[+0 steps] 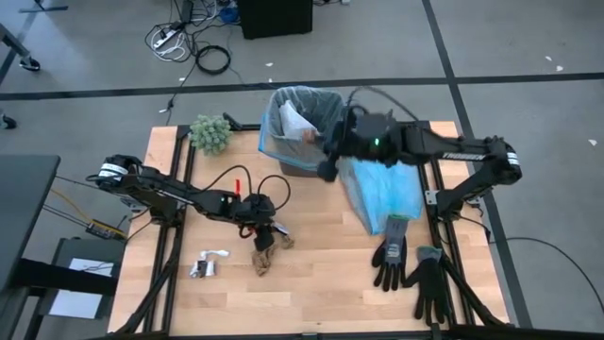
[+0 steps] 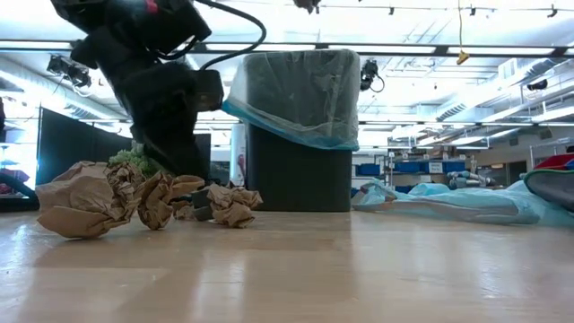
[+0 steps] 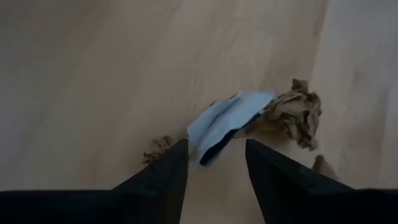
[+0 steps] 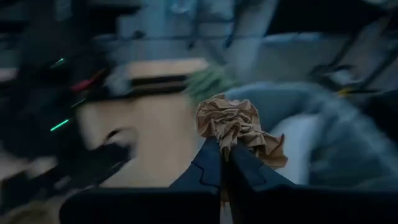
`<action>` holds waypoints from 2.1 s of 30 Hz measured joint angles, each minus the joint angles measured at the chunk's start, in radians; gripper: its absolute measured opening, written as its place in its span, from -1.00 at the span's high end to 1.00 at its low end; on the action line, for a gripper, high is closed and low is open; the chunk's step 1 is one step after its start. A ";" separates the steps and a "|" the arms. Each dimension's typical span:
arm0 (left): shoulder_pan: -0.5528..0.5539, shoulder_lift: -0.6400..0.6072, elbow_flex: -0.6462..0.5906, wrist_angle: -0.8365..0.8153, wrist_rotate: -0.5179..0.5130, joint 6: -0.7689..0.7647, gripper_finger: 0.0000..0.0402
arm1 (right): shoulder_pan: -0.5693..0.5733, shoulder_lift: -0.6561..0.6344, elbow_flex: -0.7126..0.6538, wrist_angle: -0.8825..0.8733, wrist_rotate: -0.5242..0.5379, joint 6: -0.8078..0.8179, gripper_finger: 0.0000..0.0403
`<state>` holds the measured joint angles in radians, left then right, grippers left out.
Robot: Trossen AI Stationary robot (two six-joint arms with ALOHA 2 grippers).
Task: Place trash/remove bag and relplace
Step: Put the brown napkin into the trash bin
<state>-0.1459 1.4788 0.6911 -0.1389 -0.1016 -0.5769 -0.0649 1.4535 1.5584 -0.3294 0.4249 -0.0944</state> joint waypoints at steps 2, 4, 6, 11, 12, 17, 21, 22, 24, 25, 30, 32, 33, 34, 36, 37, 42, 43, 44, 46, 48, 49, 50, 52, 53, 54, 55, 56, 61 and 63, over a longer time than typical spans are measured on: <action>-0.001 0.000 0.011 -0.014 0.001 -0.032 0.19 | -0.047 0.000 0.014 0.003 0.010 -0.012 1.00; -0.004 0.000 0.019 -0.014 0.000 -0.024 0.24 | -0.098 0.006 0.015 0.018 0.010 0.006 1.00; -0.005 0.000 0.029 -0.014 0.001 -0.004 0.29 | -0.150 0.009 0.014 -0.003 0.002 0.066 1.00; -0.005 0.000 0.076 -0.009 0.002 0.055 0.34 | -0.273 0.027 0.011 -0.027 -0.209 0.259 0.93; -0.005 0.000 0.087 -0.005 0.001 0.067 0.34 | -0.285 0.034 0.010 -0.022 -0.230 0.276 0.91; -0.005 0.000 0.138 -0.011 -0.021 0.115 0.34 | -0.325 0.054 0.010 -0.030 -0.280 0.313 0.72; -0.013 0.000 0.193 -0.007 -0.029 0.221 0.35 | -0.335 0.071 0.010 -0.030 -0.295 0.337 0.57; -0.013 0.000 0.206 -0.009 -0.032 0.245 0.35 | -0.336 0.074 0.010 -0.025 -0.297 0.337 0.53; -0.014 0.000 0.223 -0.014 -0.048 0.286 0.35 | -0.335 0.076 0.010 -0.025 -0.299 0.337 0.46; -0.014 0.000 0.227 -0.017 -0.063 0.297 0.35 | -0.335 0.076 0.010 -0.028 -0.298 0.336 0.42; -0.012 0.000 0.248 -0.117 -0.084 0.289 0.35 | -0.311 0.061 0.010 -0.008 -0.301 0.322 0.31; -0.014 0.000 0.258 -0.157 -0.084 0.289 0.35 | -0.294 0.045 0.010 0.012 -0.330 0.321 0.29; -0.016 0.000 0.260 -0.180 -0.084 0.292 0.35 | -0.284 0.038 0.010 0.023 -0.346 0.321 0.29; -0.019 0.000 0.261 -0.198 -0.083 0.301 0.35 | -0.273 0.032 0.010 0.031 -0.361 0.320 0.29; -0.020 0.000 0.264 -0.219 -0.083 0.306 0.35 | -0.251 0.027 0.010 0.053 -0.381 0.310 0.29; -0.020 0.000 0.265 -0.222 -0.079 0.291 0.35 | -0.241 0.025 0.010 0.058 -0.387 0.292 0.29; -0.004 0.000 0.274 -0.226 -0.015 0.182 0.34 | -0.185 0.025 0.010 0.057 -0.394 0.248 0.29; -0.001 0.000 0.278 -0.225 -0.016 0.176 0.34 | -0.173 0.025 0.010 0.059 -0.394 0.250 0.30; 0.001 0.000 0.281 -0.227 -0.017 0.175 0.34 | -0.160 0.025 0.010 0.060 -0.394 0.255 0.30; 0.003 0.000 0.291 -0.259 -0.018 0.174 0.34 | -0.130 0.025 0.010 0.059 -0.394 0.268 0.31; 0.009 0.000 0.308 -0.306 -0.018 0.185 0.34 | -0.106 0.024 0.010 0.047 -0.395 0.274 0.31; 0.014 0.000 0.317 -0.339 -0.014 0.201 0.34 | -0.096 0.024 0.010 0.032 -0.395 0.274 0.31; 0.019 0.000 0.322 -0.379 -0.003 0.223 0.34 | -0.085 0.024 0.010 0.013 -0.395 0.278 0.31; 0.032 0.000 0.325 -0.459 0.038 0.297 0.34 | -0.067 0.024 0.010 -0.017 -0.395 0.304 0.31; 0.036 0.000 0.325 -0.486 0.049 0.336 0.34 | -0.057 0.024 0.010 -0.028 -0.395 0.319 0.31; 0.041 0.000 0.320 -0.496 0.049 0.369 0.34 | -0.046 0.024 0.010 -0.035 -0.394 0.333 0.31; 0.045 -0.001 0.311 -0.497 0.051 0.391 0.34 | -0.036 0.024 0.010 -0.040 -0.393 0.345 0.31; 0.049 -0.001 0.302 -0.498 0.051 0.403 0.34 | -0.025 0.024 0.010 -0.046 -0.393 0.350 0.31; 0.055 -0.001 0.249 -0.489 0.026 0.430 0.35 | 0.001 0.026 0.010 -0.119 -0.395 0.331 0.31; 0.052 -0.001 0.223 -0.469 0.025 0.443 0.35 | 0.004 0.031 0.010 -0.129 -0.392 0.353 0.31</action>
<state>-0.0937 1.4780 0.9144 -0.6075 -0.0762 -0.1336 -0.0613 1.4841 1.5681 -0.4584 0.0326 0.2589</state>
